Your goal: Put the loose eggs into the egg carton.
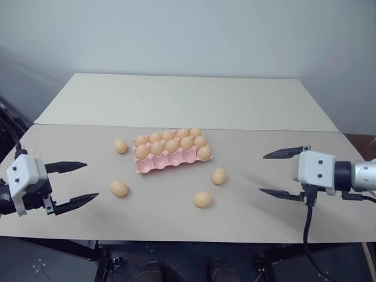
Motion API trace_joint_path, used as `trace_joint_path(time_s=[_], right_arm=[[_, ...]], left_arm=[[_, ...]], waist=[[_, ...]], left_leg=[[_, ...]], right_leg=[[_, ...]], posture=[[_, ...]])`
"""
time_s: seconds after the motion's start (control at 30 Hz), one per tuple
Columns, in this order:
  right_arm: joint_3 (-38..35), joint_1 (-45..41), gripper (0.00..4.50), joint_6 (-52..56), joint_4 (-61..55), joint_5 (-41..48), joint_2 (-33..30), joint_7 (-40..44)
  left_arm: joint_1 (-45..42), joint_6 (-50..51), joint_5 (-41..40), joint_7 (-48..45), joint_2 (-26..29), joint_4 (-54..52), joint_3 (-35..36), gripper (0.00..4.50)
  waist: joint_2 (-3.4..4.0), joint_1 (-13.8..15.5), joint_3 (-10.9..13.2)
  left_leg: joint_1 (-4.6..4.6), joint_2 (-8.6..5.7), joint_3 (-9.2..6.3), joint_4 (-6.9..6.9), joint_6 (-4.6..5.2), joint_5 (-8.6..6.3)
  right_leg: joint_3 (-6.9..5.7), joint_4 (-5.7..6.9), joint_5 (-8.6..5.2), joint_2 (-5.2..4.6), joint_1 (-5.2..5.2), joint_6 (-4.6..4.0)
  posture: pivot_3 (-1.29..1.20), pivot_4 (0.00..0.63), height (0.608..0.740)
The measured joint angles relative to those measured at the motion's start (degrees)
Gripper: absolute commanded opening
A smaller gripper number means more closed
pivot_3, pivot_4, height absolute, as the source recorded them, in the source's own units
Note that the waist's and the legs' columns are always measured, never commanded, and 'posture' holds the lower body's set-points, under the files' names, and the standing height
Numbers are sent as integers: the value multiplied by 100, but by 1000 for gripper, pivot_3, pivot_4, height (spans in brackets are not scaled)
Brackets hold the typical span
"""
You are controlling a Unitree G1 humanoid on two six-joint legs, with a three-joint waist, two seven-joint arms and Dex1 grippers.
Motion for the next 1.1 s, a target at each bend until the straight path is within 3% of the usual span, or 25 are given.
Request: trace_joint_path(time_s=[0.47,0.67,1.1], right_arm=[[47,45,4500,0,63,29,2,84],[171,-443,4500,1,387,282,166,119],[2038,-1836,4500,-585,1831,-656,1431,19]], left_arm=[[-107,140,0,172,-16,-109,-34,4452],[-126,139,-20,133,-39,-246,-203,4452],[-474,373,-31,-11,109,-329,-559,4452]], waist=[[0,4,0],[0,-10,0],[0,-27,0]], left_leg=[[0,0,0,1,0,0],[0,1,0,-1,0,0],[-5,0,0,2,0,0]], right_leg=[[0,0,0,0,1,0],[1,0,0,1,-1,0],[1,2,0,1,-6,-1]], posture=[[0,150,740],[0,150,740],[0,150,740]])
